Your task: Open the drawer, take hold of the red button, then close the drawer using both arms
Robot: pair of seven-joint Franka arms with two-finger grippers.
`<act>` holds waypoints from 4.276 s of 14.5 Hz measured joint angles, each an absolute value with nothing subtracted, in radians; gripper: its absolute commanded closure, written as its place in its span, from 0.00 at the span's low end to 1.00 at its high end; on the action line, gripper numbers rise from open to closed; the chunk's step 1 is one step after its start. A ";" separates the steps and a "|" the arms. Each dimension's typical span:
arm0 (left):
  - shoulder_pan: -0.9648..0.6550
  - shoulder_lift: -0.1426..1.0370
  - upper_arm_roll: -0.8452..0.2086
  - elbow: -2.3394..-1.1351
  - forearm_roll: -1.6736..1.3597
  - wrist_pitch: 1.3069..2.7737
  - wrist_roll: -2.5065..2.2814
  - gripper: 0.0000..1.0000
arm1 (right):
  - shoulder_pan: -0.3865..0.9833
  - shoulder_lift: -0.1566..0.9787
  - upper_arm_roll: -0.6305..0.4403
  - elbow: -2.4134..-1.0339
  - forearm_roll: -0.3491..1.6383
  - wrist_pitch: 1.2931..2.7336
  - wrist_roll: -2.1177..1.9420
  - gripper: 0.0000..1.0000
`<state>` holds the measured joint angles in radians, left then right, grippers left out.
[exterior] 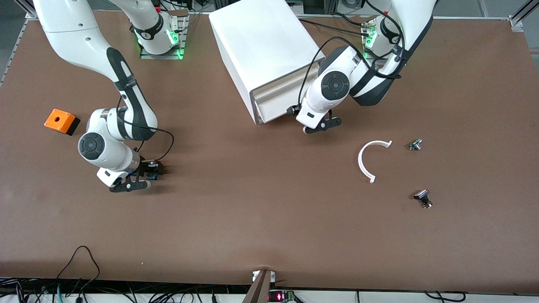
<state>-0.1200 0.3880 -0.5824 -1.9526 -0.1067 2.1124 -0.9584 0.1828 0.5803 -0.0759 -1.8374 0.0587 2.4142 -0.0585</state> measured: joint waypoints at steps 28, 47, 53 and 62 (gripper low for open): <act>-0.117 0.415 -0.598 -1.915 -0.236 2.056 -0.959 0.00 | -0.009 0.028 0.067 -1.581 0.005 1.581 0.041 0.01; 0.132 0.408 -0.564 -1.239 0.085 1.238 -0.775 0.00 | -0.024 0.012 0.070 -1.588 -0.006 1.567 0.073 0.01; 0.169 0.358 -0.441 -1.227 0.085 1.282 -0.422 0.00 | -0.024 0.007 0.084 -1.588 -0.006 1.564 0.073 0.01; 0.024 -0.055 -0.089 -1.680 0.038 1.640 -0.092 0.00 | -0.024 0.006 0.090 -1.571 -0.006 1.566 0.073 0.01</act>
<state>0.0240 -0.0548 -0.0887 -1.6797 0.0376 1.6397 -0.0921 -0.0237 0.0060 0.0895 -1.5710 -0.0057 1.5657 0.0726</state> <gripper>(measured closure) 0.000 0.004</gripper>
